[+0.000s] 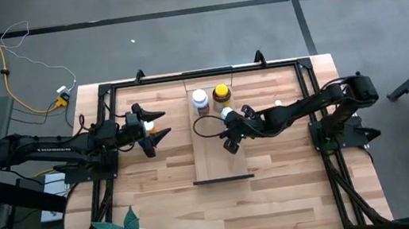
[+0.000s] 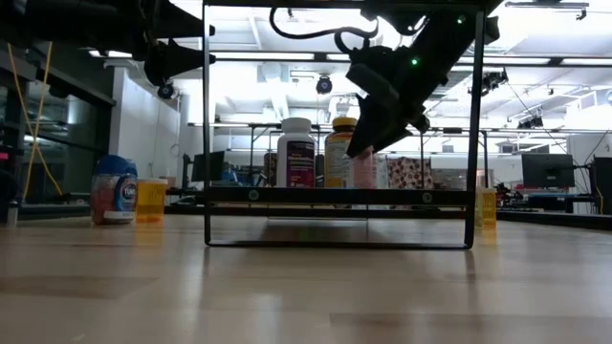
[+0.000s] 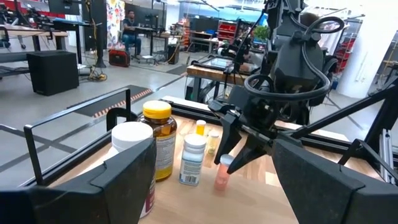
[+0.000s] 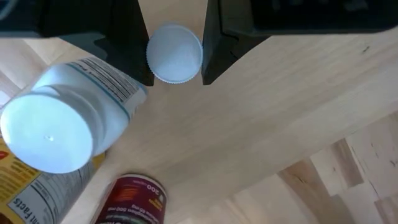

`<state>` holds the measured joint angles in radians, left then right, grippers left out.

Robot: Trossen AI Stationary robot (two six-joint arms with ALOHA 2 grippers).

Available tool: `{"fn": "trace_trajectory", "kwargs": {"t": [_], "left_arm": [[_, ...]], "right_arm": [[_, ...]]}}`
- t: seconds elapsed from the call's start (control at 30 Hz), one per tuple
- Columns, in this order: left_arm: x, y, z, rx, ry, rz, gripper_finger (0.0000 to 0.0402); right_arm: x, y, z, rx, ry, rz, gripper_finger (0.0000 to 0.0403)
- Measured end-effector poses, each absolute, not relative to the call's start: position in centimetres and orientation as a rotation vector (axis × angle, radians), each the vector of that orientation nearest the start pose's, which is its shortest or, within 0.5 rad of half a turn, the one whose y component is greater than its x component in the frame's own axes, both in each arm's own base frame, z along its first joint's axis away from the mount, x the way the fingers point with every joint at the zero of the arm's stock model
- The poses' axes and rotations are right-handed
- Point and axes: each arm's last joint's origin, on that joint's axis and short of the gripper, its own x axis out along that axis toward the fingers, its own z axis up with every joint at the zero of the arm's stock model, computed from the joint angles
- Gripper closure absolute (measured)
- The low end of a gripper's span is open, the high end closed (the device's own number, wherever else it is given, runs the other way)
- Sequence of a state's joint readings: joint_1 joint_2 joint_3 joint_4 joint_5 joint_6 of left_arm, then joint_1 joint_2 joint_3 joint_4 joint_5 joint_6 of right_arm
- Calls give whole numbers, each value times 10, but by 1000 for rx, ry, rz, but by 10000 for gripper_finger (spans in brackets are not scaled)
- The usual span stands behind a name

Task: Pick and place medicine bottles onto shelf by color
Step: Put the pink pill bottle on the shelf, then put the small orange pill bottle on the shelf

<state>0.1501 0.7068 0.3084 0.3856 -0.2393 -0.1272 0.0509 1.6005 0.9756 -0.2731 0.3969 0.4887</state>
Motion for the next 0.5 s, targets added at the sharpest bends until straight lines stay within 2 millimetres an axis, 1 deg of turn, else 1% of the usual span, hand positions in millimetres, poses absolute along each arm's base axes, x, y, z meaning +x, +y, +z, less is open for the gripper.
{"fn": "trace_trajectory", "kwargs": {"t": [0.17,0.27,0.37,0.5], "left_arm": [[161,31,234,-125,-12,389,92],[161,31,234,-125,-12,389,92],[161,31,234,-125,-12,389,92],[161,31,234,-125,-12,389,92]], "right_arm": [[321,4,199,221,768,-549,288],[320,3,200,202,754,-585,278],[320,3,200,195,749,-597,251],[320,3,200,186,745,-607,202]]}}
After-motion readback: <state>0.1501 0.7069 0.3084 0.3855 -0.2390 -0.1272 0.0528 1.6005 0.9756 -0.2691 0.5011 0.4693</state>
